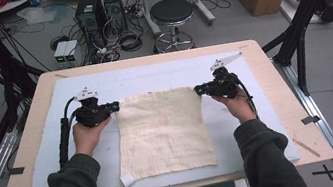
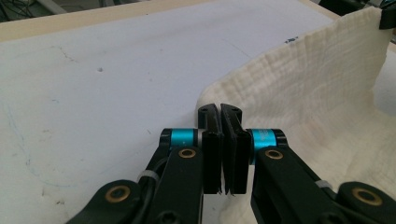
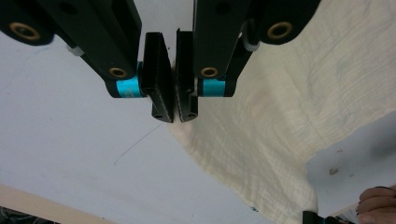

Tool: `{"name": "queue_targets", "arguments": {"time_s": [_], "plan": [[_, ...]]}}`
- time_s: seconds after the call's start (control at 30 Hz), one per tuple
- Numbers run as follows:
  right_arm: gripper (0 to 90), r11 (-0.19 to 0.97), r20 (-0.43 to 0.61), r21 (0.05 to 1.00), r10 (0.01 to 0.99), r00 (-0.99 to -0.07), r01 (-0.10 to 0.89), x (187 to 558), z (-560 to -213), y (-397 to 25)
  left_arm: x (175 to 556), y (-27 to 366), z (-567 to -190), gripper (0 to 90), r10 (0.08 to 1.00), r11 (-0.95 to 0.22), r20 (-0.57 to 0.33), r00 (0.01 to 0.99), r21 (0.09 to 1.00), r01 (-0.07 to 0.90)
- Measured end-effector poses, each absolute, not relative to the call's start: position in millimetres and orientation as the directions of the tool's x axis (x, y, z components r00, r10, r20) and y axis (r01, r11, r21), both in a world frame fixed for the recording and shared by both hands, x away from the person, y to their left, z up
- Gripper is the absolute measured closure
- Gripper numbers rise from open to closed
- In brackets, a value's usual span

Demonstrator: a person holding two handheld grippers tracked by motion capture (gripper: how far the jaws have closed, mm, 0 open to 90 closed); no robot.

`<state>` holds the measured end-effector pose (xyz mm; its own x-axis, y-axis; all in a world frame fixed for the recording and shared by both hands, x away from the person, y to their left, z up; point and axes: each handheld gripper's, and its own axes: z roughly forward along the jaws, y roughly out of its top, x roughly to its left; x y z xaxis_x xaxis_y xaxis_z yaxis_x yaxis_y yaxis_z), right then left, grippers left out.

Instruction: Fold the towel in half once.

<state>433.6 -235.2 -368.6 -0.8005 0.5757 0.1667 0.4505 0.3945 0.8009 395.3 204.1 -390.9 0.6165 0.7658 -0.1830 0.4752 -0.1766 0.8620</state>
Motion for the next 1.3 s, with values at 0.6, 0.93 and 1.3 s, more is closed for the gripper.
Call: {"name": "queue_targets", "arguments": {"time_s": [0.6, 0.93, 1.3], "plan": [[85.7, 0.397, 0.161, 0.817, 0.539, -0.827, 0.417, 411.7, -366.5, -237.5, 371.3, 207.5, -387.6, 86.8, 0.735, -0.218, -0.150, 0.662, 0.871, 0.440], [85.6, 0.414, 0.144, 0.821, 0.516, -0.844, 0.393, 399.3, -363.5, -235.8, 356.8, 201.6, -380.1, 86.8, 0.704, -0.263, -0.110, 0.701, 0.877, 0.402], [85.6, 0.419, 0.150, 0.816, 0.513, -0.845, 0.399, 384.2, -372.9, -247.1, 341.5, 205.1, -382.6, 86.7, 0.691, -0.269, -0.105, 0.715, 0.881, 0.389]]}}
